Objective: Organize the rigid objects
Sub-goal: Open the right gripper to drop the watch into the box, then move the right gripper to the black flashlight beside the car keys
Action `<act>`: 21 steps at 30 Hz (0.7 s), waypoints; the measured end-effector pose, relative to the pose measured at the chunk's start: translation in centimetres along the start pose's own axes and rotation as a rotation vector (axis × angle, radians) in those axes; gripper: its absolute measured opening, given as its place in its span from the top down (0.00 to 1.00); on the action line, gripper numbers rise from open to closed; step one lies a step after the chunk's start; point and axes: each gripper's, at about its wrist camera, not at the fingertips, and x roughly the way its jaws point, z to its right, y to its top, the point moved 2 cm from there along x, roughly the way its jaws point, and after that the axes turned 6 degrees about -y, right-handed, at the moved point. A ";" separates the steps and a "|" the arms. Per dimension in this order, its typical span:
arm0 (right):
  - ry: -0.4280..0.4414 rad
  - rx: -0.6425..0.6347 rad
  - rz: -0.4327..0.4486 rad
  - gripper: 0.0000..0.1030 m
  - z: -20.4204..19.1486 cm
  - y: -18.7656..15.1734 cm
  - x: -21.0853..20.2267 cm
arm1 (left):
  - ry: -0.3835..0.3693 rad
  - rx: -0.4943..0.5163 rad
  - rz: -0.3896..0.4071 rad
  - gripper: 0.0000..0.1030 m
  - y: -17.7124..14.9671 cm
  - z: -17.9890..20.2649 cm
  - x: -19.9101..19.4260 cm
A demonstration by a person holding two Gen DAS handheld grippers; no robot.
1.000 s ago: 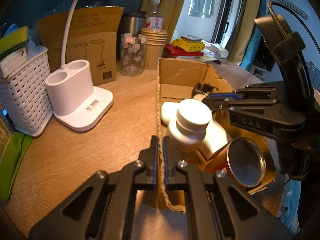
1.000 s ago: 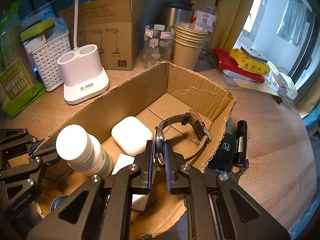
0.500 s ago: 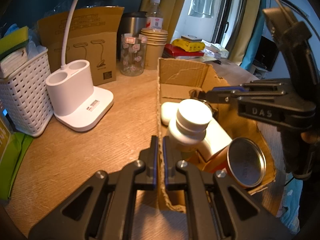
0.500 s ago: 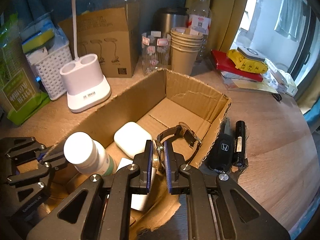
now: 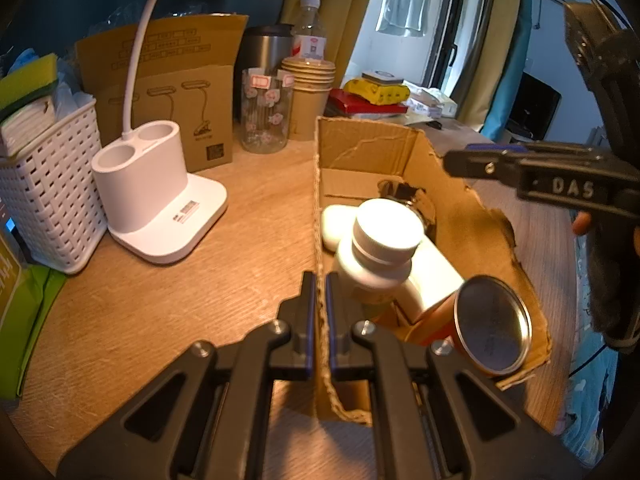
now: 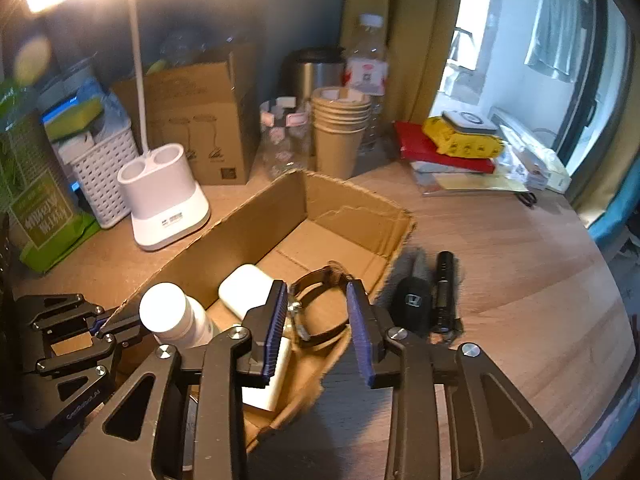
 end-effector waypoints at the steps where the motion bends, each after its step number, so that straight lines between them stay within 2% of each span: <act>1: -0.006 0.008 0.005 0.63 0.3 0.0 -0.2 | 0.000 0.000 0.000 0.96 0.0 0.0 0.0; 9: -0.046 0.054 0.019 0.59 2.7 -0.2 -1.2 | 0.000 0.000 0.000 0.96 0.0 0.0 0.0; 21: -0.101 0.121 0.016 0.58 5.9 -1.4 -1.2 | 0.000 0.000 0.001 0.96 0.0 0.0 0.0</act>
